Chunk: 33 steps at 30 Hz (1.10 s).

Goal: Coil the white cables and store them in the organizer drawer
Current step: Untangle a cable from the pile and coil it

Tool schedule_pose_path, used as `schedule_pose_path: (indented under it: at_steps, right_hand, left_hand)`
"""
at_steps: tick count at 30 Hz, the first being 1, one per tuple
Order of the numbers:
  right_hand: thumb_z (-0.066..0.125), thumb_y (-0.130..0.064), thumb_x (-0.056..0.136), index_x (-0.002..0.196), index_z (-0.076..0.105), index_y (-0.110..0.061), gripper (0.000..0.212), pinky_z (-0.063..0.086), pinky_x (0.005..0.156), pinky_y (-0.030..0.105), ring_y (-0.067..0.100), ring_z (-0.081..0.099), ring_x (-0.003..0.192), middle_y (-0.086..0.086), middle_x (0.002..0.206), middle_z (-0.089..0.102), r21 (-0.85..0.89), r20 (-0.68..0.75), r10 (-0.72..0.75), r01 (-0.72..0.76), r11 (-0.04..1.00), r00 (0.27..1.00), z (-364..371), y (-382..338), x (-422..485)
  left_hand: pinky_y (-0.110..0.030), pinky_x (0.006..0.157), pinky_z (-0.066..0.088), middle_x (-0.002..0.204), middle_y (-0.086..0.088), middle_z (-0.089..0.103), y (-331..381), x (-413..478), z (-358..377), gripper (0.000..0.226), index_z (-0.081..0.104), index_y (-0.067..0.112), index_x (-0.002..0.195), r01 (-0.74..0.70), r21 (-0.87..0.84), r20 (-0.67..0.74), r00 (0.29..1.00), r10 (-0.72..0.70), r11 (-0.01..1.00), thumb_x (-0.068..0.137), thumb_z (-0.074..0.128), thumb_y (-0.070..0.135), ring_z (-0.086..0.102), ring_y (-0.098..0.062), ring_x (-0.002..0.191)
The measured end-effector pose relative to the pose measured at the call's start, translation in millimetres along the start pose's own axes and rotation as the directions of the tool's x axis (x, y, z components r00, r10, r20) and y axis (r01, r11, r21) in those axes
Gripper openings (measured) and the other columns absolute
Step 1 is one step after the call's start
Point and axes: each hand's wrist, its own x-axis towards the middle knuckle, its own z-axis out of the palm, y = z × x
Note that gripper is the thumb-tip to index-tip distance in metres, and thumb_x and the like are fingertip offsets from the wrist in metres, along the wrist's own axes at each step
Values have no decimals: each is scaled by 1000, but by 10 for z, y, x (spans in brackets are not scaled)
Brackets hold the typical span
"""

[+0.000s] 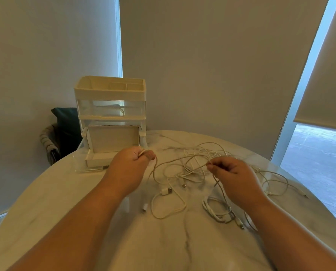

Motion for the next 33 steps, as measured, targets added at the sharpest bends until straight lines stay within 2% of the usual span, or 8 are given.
schedule_pose_path:
  at_steps: [5,12,18,21,24,27,30,33]
  right_hand:
    - [70,-16,90,82,75,-24,13,48,79,26,3,64,76,-8,77,72,197,7,24,-25,980,1000,-5,50,27]
    - [64,-1,90,88,74,-8,12,48,63,17,6,61,72,-4,75,69,359,178,-105,35,933,978,-4,-42,32]
    - [60,-13,98,86,77,-19,22,50,63,38,21,61,70,7,73,67,371,113,71,-109,922,991,187,-101,73]
    - [59,-12,98,93,74,-10,15,58,61,35,23,64,68,9,75,64,555,165,179,-242,796,970,230,-143,95]
    - [51,-15,100,98,65,-7,16,39,38,21,14,53,50,4,68,52,655,370,168,-385,651,914,159,-158,103]
    - [58,-13,91,101,62,-6,13,25,29,15,5,42,40,0,64,45,744,539,122,-539,394,834,62,-164,138]
    - [82,-1,75,109,67,-4,38,26,28,15,4,44,37,-1,67,48,726,687,-66,-681,93,723,-67,-149,199]
    - [76,-3,83,129,59,-3,49,22,31,16,4,38,37,0,69,51,669,743,-174,-725,165,646,-171,-146,199]
  left_hand:
    - [-33,63,39,53,13,48,-16,42,-140,33,75,28,81,32,-273,-83,995,-57,961,98,51,44,42,-12,54]
    - [-30,49,31,55,2,42,169,-30,-343,32,71,12,90,-150,-560,-305,952,-34,815,102,50,33,34,-14,51]
    - [-26,50,45,56,8,58,367,-267,-113,34,66,4,82,-171,-47,258,950,177,984,93,53,33,45,-9,50]
    - [-27,55,42,65,5,56,338,-324,162,32,61,12,77,-205,202,429,898,102,958,89,64,42,47,-7,54]
    - [-28,60,45,70,8,61,282,-239,270,29,61,22,75,-193,338,359,931,64,921,88,65,48,57,-8,63]
    - [-28,61,50,69,7,63,232,-158,232,13,67,28,88,-111,263,218,975,53,958,91,63,41,57,-5,61]
    - [-25,56,49,73,3,70,174,-95,154,12,68,32,99,-35,110,125,992,21,993,89,62,34,56,1,51]
    - [-24,49,39,69,0,67,123,-24,91,15,68,21,91,-34,75,4,999,33,997,91,58,32,50,-5,48]
